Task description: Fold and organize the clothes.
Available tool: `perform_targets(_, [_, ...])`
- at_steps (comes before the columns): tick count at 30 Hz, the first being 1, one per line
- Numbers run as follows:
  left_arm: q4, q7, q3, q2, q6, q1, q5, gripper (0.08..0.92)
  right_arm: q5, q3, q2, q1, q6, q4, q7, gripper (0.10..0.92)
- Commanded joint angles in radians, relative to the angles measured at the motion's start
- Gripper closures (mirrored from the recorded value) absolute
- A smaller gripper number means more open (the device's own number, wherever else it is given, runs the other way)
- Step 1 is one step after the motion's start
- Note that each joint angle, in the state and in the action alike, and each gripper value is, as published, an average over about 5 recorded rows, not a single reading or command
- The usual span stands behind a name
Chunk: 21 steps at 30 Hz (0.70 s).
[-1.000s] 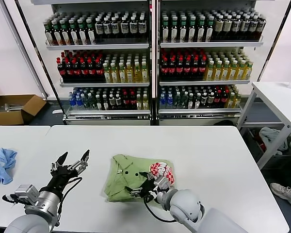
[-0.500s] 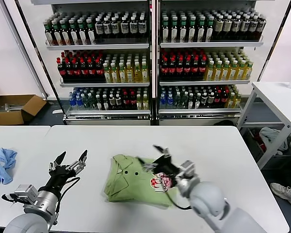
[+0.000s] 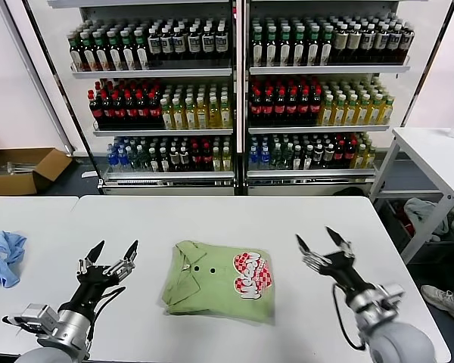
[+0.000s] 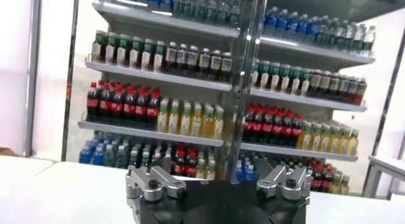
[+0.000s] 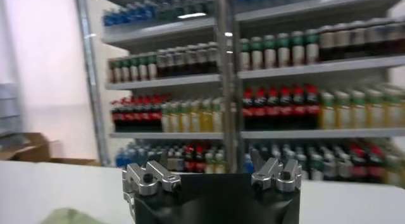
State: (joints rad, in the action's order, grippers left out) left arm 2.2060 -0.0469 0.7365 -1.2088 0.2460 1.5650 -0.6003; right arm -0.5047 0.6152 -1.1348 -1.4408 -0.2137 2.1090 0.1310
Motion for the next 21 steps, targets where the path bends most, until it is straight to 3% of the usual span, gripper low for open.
perform_targets(1, [0.002, -0.147, 0.066, -0.099, -0.050, 0.044, 0.061, 0.177, 0.065, 0.240, -0.132, -0.274, 0.102, 0.025, 0.085, 0.203])
perform_targets(11, [-0.028, -0.212, 0.146, -0.107, -0.131, 0.074, 0.097, 0.177, 0.137, 0.194, -0.217, -0.332, 0.162, 0.040, 0.090, 0.203])
perform_targets(21, [-0.028, -0.217, 0.158, -0.106, -0.147, 0.078, 0.097, 0.177, 0.147, 0.218, -0.216, -0.338, 0.144, 0.061, 0.083, 0.203])
